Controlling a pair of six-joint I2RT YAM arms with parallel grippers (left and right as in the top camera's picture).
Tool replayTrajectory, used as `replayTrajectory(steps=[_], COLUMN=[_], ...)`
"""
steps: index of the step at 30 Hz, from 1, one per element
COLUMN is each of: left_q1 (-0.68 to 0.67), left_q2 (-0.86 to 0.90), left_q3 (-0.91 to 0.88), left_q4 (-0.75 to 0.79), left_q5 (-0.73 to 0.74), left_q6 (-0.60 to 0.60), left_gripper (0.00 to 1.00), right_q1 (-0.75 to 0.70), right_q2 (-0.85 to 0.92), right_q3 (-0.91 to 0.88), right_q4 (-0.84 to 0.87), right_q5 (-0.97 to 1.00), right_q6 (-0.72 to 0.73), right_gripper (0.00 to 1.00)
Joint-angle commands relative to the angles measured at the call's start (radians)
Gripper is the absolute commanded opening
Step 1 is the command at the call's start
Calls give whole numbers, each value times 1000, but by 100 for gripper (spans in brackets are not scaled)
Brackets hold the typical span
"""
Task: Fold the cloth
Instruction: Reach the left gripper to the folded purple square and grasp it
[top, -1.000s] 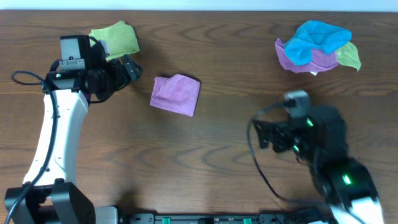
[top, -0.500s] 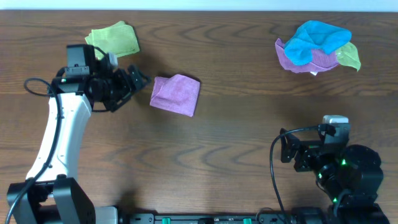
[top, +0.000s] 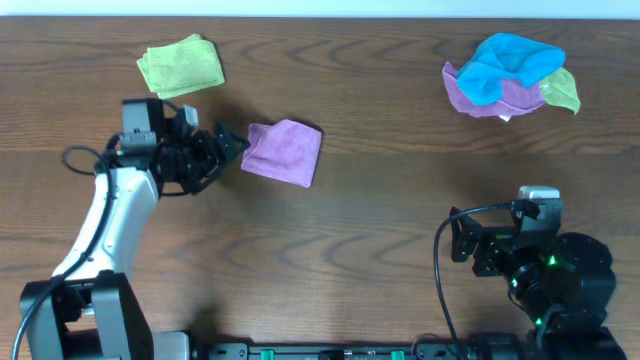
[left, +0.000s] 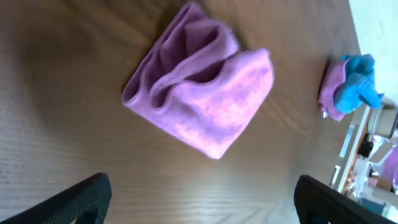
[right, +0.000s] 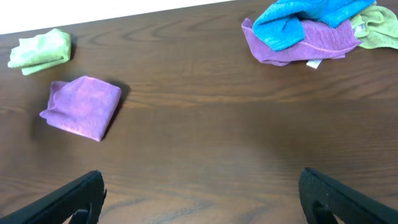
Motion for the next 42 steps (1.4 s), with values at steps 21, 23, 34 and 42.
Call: replayTrajectory(steps=[21,23,34,42], left_q1=[-110,-134,-154,-198], left_q2=[1,16,159,284], left_q3=[-335,-335,-335,-334], left_q4=[555,581,698,890], left_q5=[-151,-172,-182,-186], left_q6=[-380,-397,-475,-541], left_gripper=[95,95,95,100], right_q1=[-6,-6,-6,-6], right_q2=[-3,-3,-3,-3], right_q3=[-5,-5,-5,-5], right_q4=[-1,-1,-1,-1], right_q5=[6,6,6,6], right_q6=[14,14,14,14], right_gripper=[99,99,99,99])
